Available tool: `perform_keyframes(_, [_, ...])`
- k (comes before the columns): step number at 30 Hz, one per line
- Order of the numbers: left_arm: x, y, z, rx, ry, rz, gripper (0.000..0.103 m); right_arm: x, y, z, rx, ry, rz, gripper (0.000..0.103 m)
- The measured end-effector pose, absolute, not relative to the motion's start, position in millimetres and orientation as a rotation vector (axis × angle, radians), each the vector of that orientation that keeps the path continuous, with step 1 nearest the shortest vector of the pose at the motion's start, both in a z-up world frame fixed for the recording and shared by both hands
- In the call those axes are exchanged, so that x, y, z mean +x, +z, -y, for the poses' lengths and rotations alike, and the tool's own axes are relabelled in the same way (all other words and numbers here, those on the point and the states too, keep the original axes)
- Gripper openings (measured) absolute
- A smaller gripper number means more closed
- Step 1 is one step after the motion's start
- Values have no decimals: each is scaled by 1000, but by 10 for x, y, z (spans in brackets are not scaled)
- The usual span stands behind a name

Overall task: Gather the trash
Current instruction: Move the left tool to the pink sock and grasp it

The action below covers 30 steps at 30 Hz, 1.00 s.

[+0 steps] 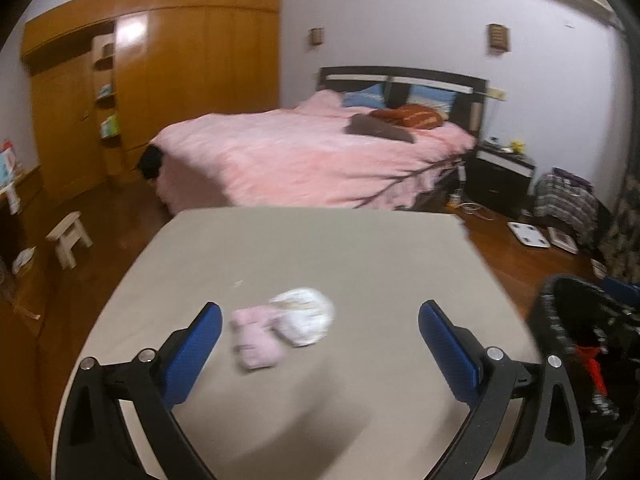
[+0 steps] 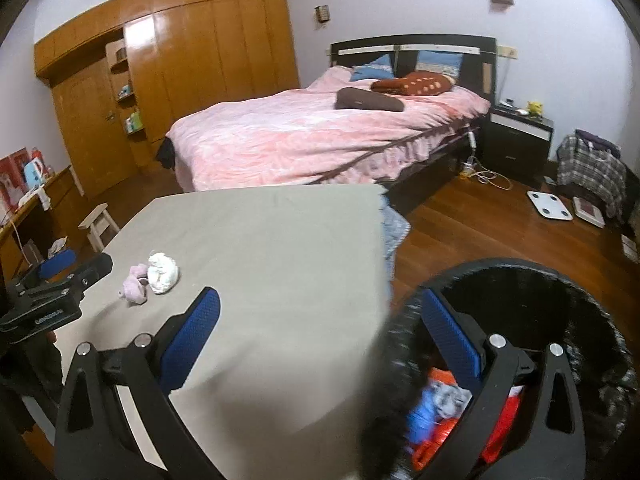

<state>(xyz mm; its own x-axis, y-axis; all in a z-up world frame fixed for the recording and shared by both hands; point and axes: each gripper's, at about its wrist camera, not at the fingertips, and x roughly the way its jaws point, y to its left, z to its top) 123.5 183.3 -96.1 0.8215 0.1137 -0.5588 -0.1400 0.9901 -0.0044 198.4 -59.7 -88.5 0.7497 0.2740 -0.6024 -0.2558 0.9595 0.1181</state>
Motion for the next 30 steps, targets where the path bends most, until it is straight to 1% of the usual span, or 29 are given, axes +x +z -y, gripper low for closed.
perform_keyframes(6, [1342,-1206,-2225,-58,224,-635,95,2156,-1024,296,22,324,-688,98])
perform_keyframes(9, [1414,-1337,-2309,-74,236,-669,91,2215,-1090,184,14,335,-701,98])
perform_keyframes(12, [1496,-1473,-2369,-77,249,-702,90,2266,-1149,99,8,340,-711,98])
perform_keyframes(14, [1564,-1550,-2396,-78,252,-731,85,2304,-1183,52,9,343,-720,98])
perform_keyframes(17, [1618,-1626,-2427,-91,249,-745,83,2300,-1217,10,1,347,-726,98])
perform_keyframes(20, [1701,-1705,-2456,-121,234,-772,75,2292,-1241,-19,-8,351,-729,98])
perform_keyframes(21, [1722,-1727,-2460,-130,228,-780,66,2289,-1256,-19,-10,351,-730,98])
perform_keyframes(22, [1747,-1751,-2468,-149,211,-793,60,2294,-1261,-18,-11,351,-732,98])
perform_keyframes(23, [1744,-1762,-2474,-161,200,-796,58,2315,-1260,-8,-11,351,-734,98])
perform_keyframes(25, [1740,-1759,-2479,-180,174,-789,41,2335,-1257,-29,-13,350,-736,98])
perform_keyframes(26, [1734,-1751,-2470,-178,165,-782,37,2338,-1259,-37,-15,351,-737,98])
perform_keyframes(30, [1654,-1697,-2483,-193,161,-764,36,2335,-1259,-100,-26,363,-735,98])
